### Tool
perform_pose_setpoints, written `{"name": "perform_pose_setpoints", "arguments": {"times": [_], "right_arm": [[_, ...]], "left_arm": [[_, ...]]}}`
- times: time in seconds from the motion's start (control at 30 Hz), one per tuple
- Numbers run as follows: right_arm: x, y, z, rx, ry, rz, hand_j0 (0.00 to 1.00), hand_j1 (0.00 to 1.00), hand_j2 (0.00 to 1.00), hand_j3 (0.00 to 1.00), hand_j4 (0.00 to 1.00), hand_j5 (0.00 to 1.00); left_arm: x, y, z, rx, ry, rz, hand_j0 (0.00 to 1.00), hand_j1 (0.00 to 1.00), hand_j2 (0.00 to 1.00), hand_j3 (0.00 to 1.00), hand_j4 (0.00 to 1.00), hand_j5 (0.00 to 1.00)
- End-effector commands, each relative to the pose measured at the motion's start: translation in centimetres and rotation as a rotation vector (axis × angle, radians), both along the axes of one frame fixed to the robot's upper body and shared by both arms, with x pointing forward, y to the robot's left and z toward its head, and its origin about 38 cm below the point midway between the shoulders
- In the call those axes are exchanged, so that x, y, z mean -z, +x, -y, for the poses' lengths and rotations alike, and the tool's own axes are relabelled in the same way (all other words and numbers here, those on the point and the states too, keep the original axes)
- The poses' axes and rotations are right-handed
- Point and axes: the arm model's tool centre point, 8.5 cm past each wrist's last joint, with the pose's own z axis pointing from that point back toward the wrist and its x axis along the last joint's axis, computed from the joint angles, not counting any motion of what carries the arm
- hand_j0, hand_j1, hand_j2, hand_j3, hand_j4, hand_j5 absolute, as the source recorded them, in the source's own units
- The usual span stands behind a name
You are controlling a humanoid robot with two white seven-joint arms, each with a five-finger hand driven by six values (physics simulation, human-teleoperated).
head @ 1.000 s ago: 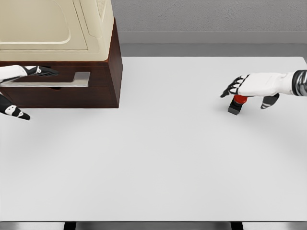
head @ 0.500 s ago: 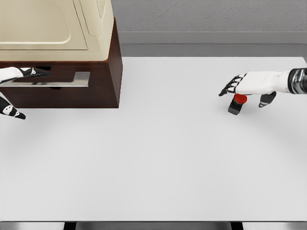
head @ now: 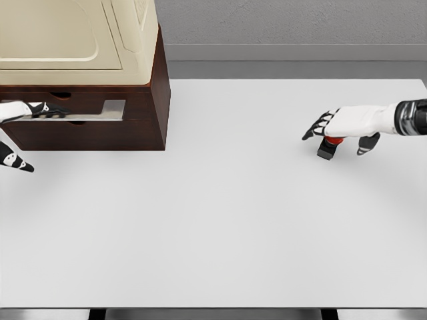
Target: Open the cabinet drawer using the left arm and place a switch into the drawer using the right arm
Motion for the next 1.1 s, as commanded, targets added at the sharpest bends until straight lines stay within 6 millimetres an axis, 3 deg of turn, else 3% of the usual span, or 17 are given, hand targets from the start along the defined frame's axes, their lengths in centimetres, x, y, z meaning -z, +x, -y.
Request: {"name": "perform_pose_setpoints", "arguments": {"times": [0.0,0.27,1.07], "right_arm": [[0.0,0.0,0.0,0.002,0.003,0.0,1.0,1.0,1.0,1.0,1.0,1.0],[0.5,-0.1,0.0,-0.003,-0.014,-0.008,1.0,1.0,1.0,1.0,1.0,1.0],[0.4,0.5,0.3,0.017,-0.012,-0.006,1.0,1.0,1.0,1.0,1.0,1.0]], "left_arm": [[0.3,-0.2,-0.1,0.003,0.009,-0.008,1.0,1.0,1.0,1.0,1.0,1.0],[-0.3,-1.2,-0.8,0.028,0.027,-0.007,1.0,1.0,1.0,1.0,1.0,1.0],[0.8,-7.4,-2.7,0.267,0.031,-0.037,1.0,1.0,1.0,1.0,1.0,1.0]]}}
